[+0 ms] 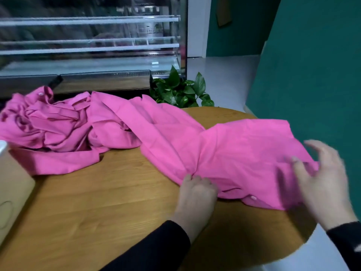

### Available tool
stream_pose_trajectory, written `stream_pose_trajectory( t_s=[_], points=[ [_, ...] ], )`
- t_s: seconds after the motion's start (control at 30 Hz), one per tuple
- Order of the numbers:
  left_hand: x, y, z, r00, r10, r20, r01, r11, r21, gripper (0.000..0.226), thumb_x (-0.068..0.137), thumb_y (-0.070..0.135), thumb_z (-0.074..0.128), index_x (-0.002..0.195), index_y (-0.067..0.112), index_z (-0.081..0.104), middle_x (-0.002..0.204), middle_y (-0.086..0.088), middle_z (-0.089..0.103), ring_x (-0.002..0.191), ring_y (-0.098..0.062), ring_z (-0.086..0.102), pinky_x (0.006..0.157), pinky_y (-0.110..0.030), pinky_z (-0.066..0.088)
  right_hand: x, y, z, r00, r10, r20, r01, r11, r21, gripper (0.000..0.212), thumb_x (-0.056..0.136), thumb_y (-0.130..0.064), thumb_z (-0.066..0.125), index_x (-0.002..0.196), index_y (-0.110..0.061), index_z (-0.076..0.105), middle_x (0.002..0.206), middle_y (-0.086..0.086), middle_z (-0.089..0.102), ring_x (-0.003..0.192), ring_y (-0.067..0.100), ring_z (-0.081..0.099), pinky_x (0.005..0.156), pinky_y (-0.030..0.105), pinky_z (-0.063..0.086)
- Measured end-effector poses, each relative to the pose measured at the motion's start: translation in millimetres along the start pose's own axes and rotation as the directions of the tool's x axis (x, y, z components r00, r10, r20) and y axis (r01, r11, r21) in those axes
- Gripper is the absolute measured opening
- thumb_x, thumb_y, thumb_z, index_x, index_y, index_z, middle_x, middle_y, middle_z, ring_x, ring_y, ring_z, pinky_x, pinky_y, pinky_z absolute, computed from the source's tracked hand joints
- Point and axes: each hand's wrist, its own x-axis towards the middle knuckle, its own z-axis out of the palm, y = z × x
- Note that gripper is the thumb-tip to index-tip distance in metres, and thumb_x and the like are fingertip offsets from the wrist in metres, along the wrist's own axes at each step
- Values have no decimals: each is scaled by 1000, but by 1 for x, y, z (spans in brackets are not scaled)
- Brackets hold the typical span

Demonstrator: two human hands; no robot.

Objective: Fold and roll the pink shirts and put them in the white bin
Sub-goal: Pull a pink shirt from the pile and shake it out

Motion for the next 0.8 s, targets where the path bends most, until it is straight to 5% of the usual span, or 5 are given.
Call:
stream_pose_trajectory(
  t_s=[0.2,0.43,0.57,0.67,0.8],
  points=[
    [2,-16,-3,997,63,-45,-65,997,-52,26,69,48,71,84,28,67,77,7,64,73,-19,62,79,-36,46,-85,-38,84,768,-322,555,314,943,111,52,79,-28,59,130,-26,61,124,-15,61,116,7,57,104,28,42],
    [-19,-142,-14,999,29,-21,-27,993,119,19,72,36,66,89,27,64,89,9,62,107,-18,59,112,-60,25,-83,-14,99,862,-282,421,310,951,1,53,71,15,78,115,-13,75,116,-5,72,112,8,60,99,15,34],
    [-21,-133,-25,996,92,11,-92,995,28,12,78,35,64,85,27,60,76,7,60,77,-20,63,94,-43,41,-57,13,98,897,-236,373,281,957,-70,36,74,18,74,100,-7,77,115,2,74,106,23,71,97,16,37],
    [-26,-80,-23,969,240,-52,-242,969,-46,14,83,40,62,84,27,57,73,5,60,70,-21,62,68,-33,43,-30,34,91,936,-158,314,220,960,-172,31,76,14,72,98,-7,76,113,7,75,102,28,73,93,26,42],
    [-32,-88,-25,985,150,-79,-150,989,14,30,81,54,54,96,30,65,89,8,62,97,-20,60,99,-48,39,-16,40,78,951,-74,301,172,934,-313,34,78,1,74,111,-8,75,117,12,74,105,32,71,93,48,55]
  ],
)
